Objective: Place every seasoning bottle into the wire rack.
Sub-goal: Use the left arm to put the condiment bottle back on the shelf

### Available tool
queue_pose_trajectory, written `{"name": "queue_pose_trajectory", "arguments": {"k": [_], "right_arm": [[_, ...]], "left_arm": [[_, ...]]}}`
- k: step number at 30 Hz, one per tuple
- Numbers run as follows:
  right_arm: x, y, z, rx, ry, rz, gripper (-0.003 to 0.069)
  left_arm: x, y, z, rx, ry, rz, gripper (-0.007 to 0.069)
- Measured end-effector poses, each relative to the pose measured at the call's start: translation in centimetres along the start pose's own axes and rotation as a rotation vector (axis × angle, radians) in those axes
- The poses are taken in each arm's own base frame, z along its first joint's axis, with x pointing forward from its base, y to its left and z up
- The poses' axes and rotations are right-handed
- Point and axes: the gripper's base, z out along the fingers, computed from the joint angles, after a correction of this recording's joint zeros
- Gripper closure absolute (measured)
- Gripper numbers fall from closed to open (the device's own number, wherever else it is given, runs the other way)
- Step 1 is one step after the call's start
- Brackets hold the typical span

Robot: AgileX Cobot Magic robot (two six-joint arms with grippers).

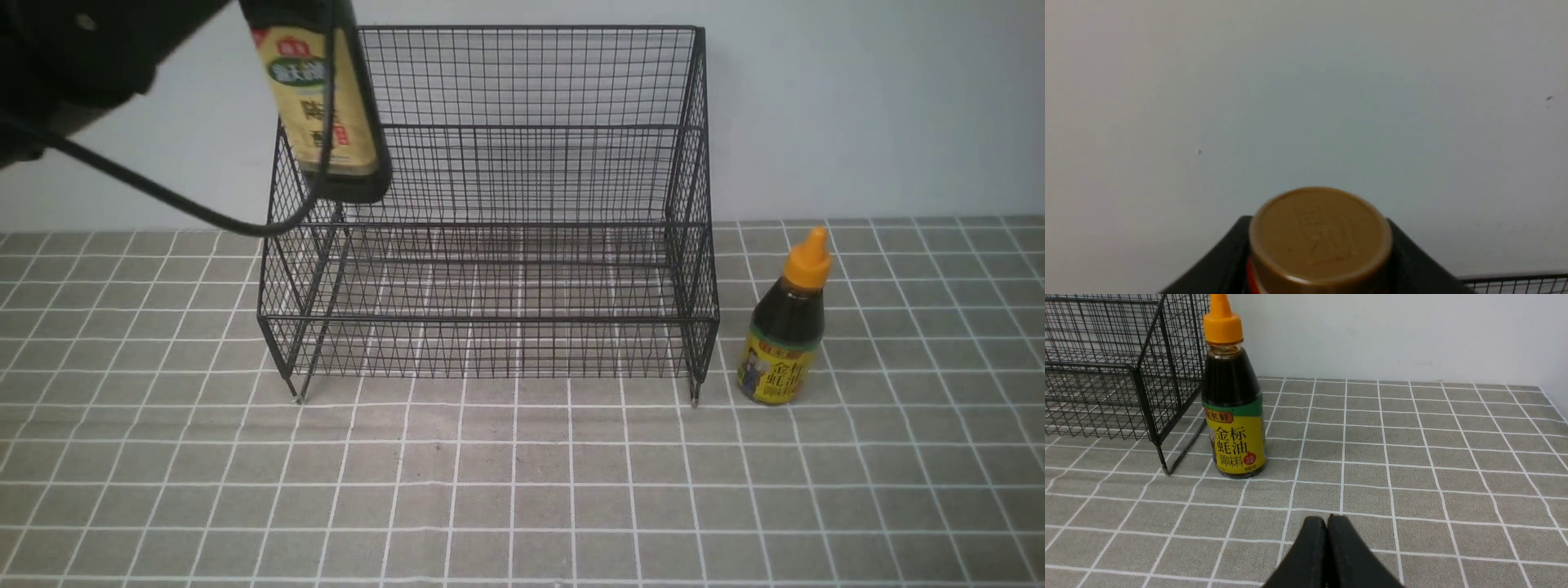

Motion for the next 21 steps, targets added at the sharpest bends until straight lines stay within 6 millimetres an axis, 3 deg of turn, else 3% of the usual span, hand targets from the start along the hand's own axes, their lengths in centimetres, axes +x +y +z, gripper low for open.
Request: {"name": "queue_pose_trajectory", "arguments": {"k": [10,21], "right_arm": [[0.0,0.0,0.0,0.0,0.0,0.0,0.0673],[0.0,0.0,0.0,0.0,0.0,-0.002,0.0673]], "left_arm": [[4.6,-0.5,1.8,0.054,0.228,-0.02,0.0313],[8.0,-0.8,2.8,0.089,0.375,-0.013,0.0314]]}}
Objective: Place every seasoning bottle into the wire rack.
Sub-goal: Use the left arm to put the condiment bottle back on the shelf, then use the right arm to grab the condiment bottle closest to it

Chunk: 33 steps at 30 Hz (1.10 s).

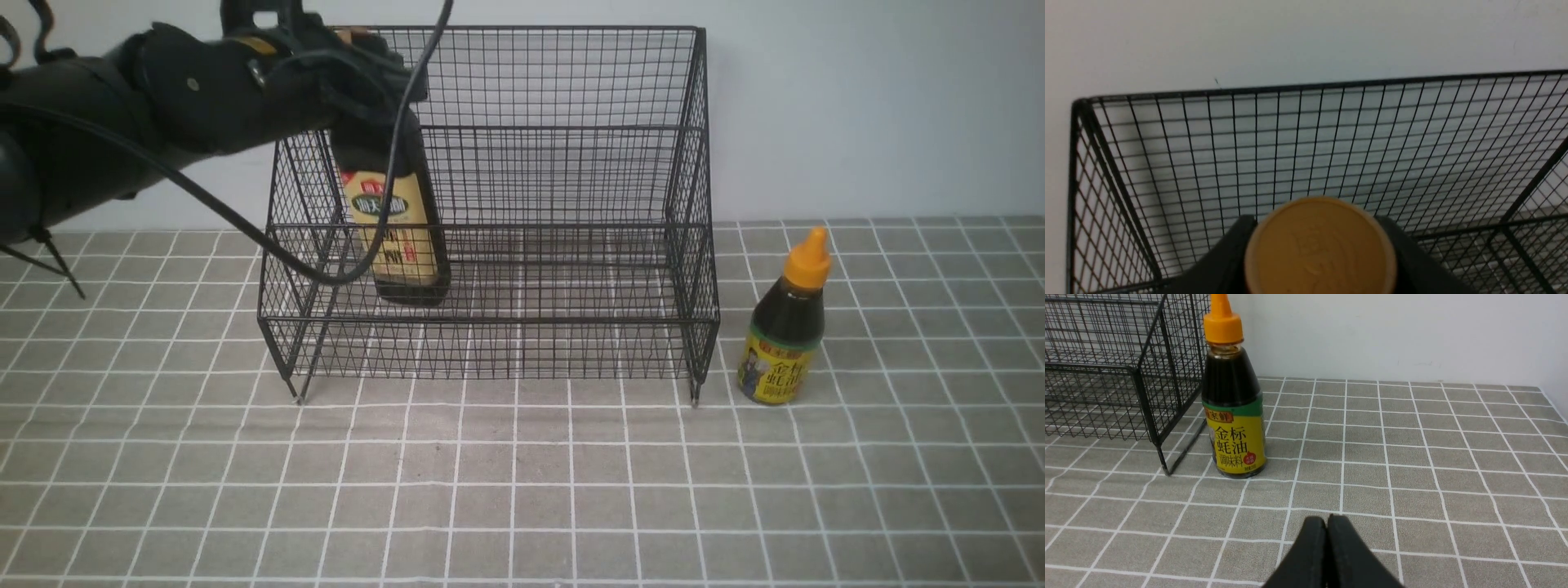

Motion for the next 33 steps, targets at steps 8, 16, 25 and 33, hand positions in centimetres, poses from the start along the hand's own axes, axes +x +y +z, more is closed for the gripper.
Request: {"name": "queue_pose_trajectory", "arguments": {"k": [8,16,25,33], "right_arm": [[0.0,0.0,0.0,0.0,0.0,-0.001,0.0673],[0.0,0.0,0.0,0.0,0.0,-0.001,0.0673],[0.0,0.0,0.0,0.0,0.0,-0.001,0.0673],[0.0,0.0,0.0,0.0,0.0,-0.002,0.0673]], "left_arm": [[0.1,-0.2,0.3,0.016,0.027,0.005,0.0263],[-1.8,-0.7,-2.0,0.036,-0.021,0.023,0.0167],[-4.9,-1.1,-7.7,0.099,-0.028,0.105,0.0179],[-4.8,1.0,-14.7,0.164,0.242,0.103,0.0474]]}}
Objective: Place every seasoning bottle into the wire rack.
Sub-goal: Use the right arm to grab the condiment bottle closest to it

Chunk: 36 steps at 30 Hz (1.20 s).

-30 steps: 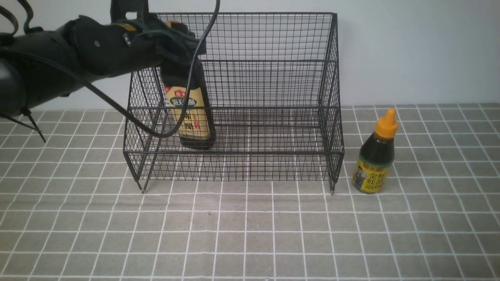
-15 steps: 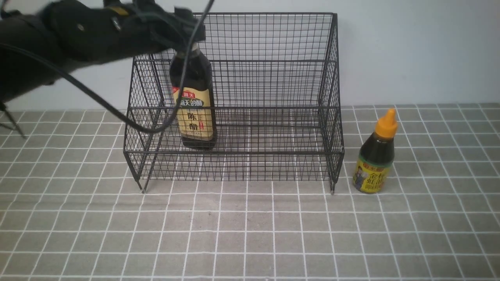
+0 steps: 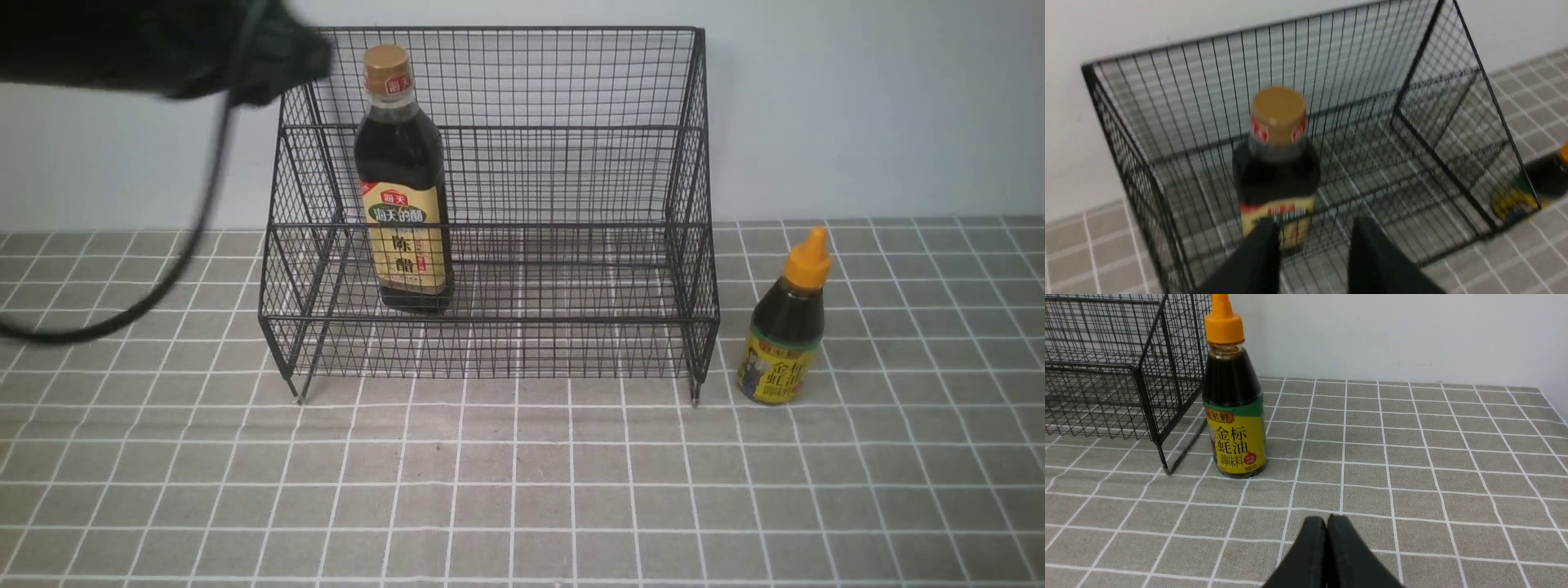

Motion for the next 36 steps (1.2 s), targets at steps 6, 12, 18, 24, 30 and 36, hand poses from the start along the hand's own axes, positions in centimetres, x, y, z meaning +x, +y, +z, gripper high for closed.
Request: {"name": "queue_pose_trajectory", "arguments": {"k": [6,12,18,24,30,36], "right_arm": [[0.0,0.0,0.0,0.0,0.0,0.0,0.0673],[0.0,0.0,0.0,0.0,0.0,0.0,0.0673],[0.0,0.0,0.0,0.0,0.0,0.0,0.0673],[0.0,0.0,0.0,0.0,0.0,0.0,0.0673],[0.0,0.0,0.0,0.0,0.0,0.0,0.0673],[0.0,0.0,0.0,0.0,0.0,0.0,0.0673]], "left_arm": [[2.1,-1.4,-6.4,0.01,0.069,-0.039,0.0627],[6.9,-3.9,-10.6,0.005,0.023,-0.045,0.0631],[12.6,-5.9,-13.4,-0.01,-0.044,-0.052,0.0631],[15.6,-7.4,-15.9,-0.016,-0.124,-0.014,0.0631],[16.9,-8.4,-17.4,-0.005,-0.146,0.016,0.0631],[17.2,-8.6,-17.8,-0.002,-0.149,0.024,0.0631]]}}
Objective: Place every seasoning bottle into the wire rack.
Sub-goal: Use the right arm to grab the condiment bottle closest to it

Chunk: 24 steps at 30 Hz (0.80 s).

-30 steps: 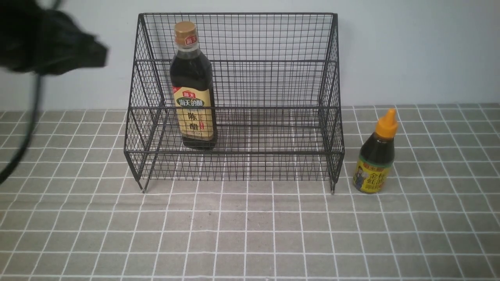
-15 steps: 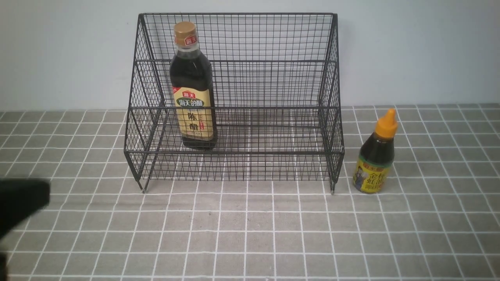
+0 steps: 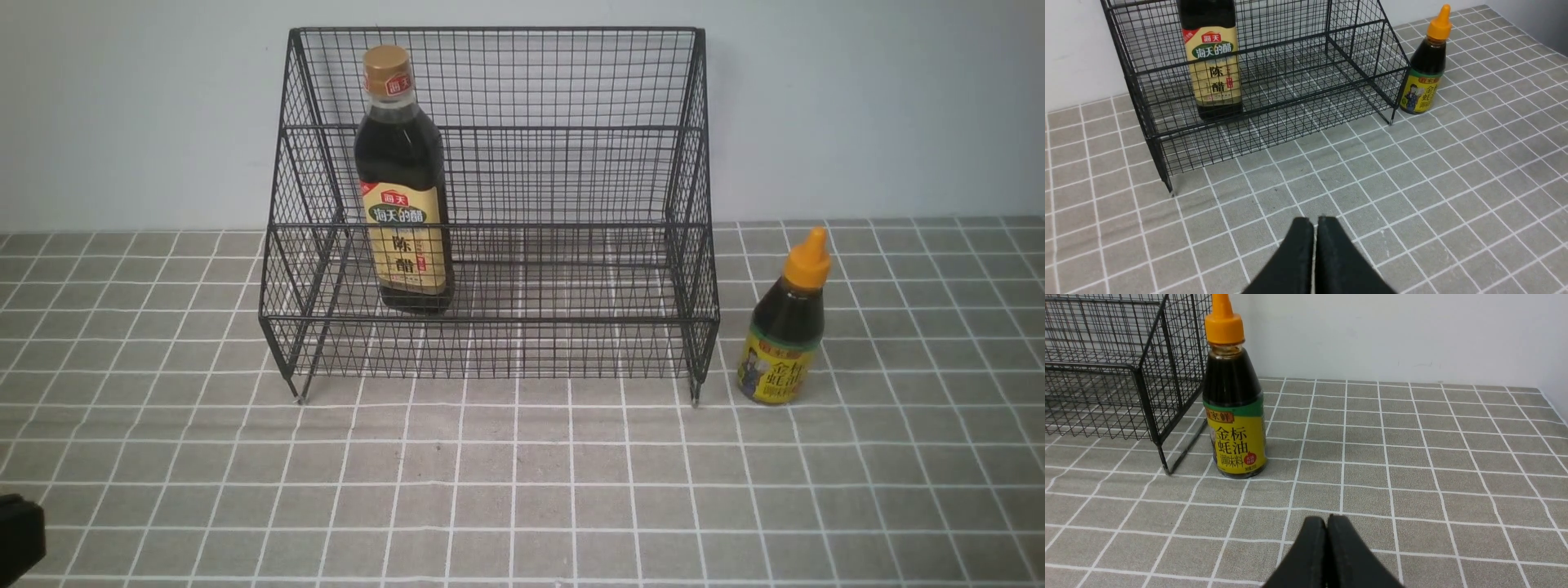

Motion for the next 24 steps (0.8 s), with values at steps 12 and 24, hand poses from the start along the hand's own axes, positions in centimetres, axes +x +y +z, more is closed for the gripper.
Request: {"name": "queue_pose_trajectory", "arguments": {"k": [12,24], "right_arm": [[0.0,0.0,0.0,0.0,0.0,0.0,0.0673],[0.0,0.0,0.0,0.0,0.001,0.005,0.0673]], "left_arm": [[3.2,2.4,2.2,-0.201,-0.161,0.107,0.0631],[16.4,5.1,8.4,-0.348,-0.114,0.036,0.0631]]}}
